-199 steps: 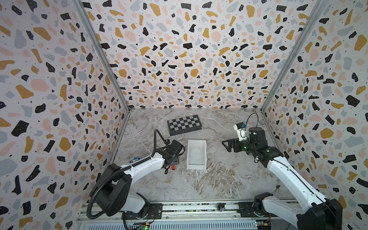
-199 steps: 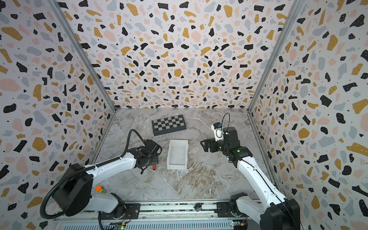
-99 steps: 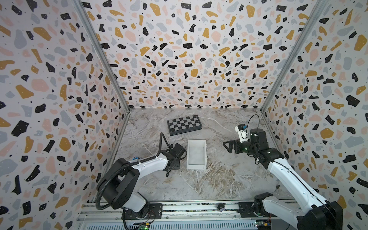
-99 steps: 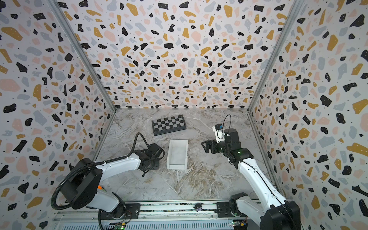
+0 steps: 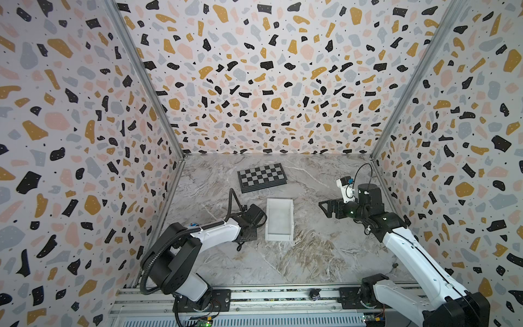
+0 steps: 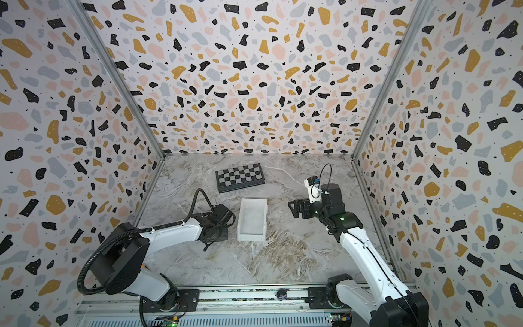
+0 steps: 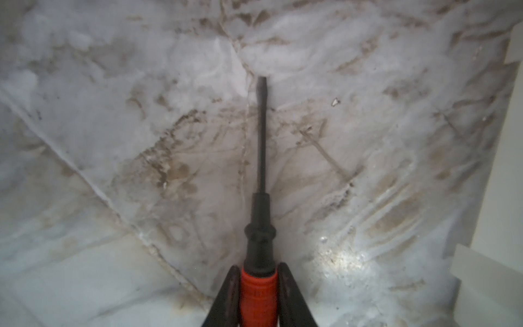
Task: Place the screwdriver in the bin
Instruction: 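Carry the screwdriver with the left gripper over the white bin and lower it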
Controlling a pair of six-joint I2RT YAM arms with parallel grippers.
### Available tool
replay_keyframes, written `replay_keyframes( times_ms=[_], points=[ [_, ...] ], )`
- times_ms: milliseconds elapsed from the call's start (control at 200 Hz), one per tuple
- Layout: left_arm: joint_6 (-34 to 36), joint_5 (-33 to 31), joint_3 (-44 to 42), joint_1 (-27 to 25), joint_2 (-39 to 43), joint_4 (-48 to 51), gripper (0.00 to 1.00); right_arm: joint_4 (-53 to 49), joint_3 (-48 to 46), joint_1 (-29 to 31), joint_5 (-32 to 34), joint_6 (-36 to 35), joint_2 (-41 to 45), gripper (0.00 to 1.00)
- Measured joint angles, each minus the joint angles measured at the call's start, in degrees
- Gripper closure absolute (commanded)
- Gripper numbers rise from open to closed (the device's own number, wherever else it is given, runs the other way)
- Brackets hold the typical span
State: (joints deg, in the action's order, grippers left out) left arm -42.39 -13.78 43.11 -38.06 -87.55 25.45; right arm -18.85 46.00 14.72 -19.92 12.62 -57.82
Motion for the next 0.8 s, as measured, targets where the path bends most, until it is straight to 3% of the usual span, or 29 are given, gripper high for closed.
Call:
replay_keyframes(
  times_ms=[110,335,596,801],
  points=[
    [0.00,0.00,0.00,0.00,0.15,0.15,0.95,-0.11,0.00,-0.11,0.00,0.00,0.28,0.01],
    [0.00,-0.26,3.06,-0.20,3.48,4.48,0.98,-0.22,0.00,-0.22,0.00,0.04,0.52,0.01],
    [1.86,0.04,16.98,-3.37,8.02,6.32,0.98,-0.28,-0.02,-0.50,-0.02,0.17,0.52,0.01],
    [5.01,-0.57,27.17,-9.64,0.92,6.47,0.99,-0.55,-0.02,-0.59,-0.04,0.33,0.81,0.01]
  ],
)
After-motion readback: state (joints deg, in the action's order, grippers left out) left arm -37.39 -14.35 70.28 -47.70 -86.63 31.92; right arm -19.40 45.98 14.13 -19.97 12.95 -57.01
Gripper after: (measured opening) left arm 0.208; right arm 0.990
